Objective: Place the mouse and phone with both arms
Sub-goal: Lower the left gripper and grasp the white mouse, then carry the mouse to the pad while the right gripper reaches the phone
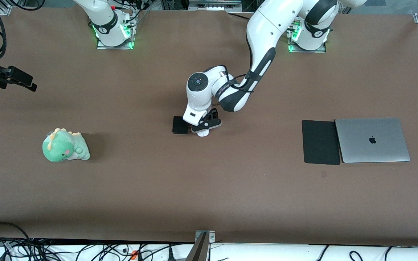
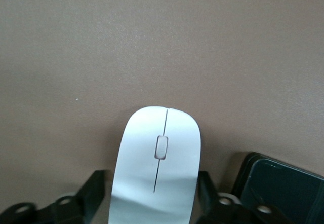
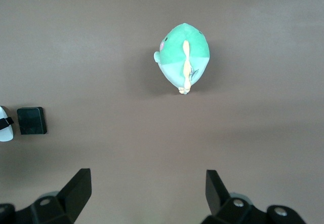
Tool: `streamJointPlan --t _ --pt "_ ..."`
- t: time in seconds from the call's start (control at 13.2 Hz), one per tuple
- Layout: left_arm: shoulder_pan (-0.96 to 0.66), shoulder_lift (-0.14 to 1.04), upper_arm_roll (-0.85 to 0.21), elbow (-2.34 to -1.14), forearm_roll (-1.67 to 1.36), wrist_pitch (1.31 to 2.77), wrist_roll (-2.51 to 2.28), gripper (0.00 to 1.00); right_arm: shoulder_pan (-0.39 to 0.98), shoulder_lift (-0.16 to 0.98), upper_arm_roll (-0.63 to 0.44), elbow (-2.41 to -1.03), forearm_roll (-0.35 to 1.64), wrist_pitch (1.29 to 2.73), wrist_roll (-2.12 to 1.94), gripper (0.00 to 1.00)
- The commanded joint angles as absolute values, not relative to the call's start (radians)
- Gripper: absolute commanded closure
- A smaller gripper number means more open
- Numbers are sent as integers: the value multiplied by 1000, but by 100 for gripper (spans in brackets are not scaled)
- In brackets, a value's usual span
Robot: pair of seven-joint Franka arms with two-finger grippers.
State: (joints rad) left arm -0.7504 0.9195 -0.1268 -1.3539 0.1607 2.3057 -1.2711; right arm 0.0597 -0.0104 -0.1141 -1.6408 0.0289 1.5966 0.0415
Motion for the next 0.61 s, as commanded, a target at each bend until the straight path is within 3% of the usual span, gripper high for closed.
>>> streamJointPlan --t 0.0,0.53 --pt "-759 937 -118 -1322 193 2295 -1292 35 61 -8 -117 -1628 32 1580 49 0" --pt "-706 878 -41 -1322 195 2226 -1247 37 66 -8 -114 -1640 29 1574 43 0"
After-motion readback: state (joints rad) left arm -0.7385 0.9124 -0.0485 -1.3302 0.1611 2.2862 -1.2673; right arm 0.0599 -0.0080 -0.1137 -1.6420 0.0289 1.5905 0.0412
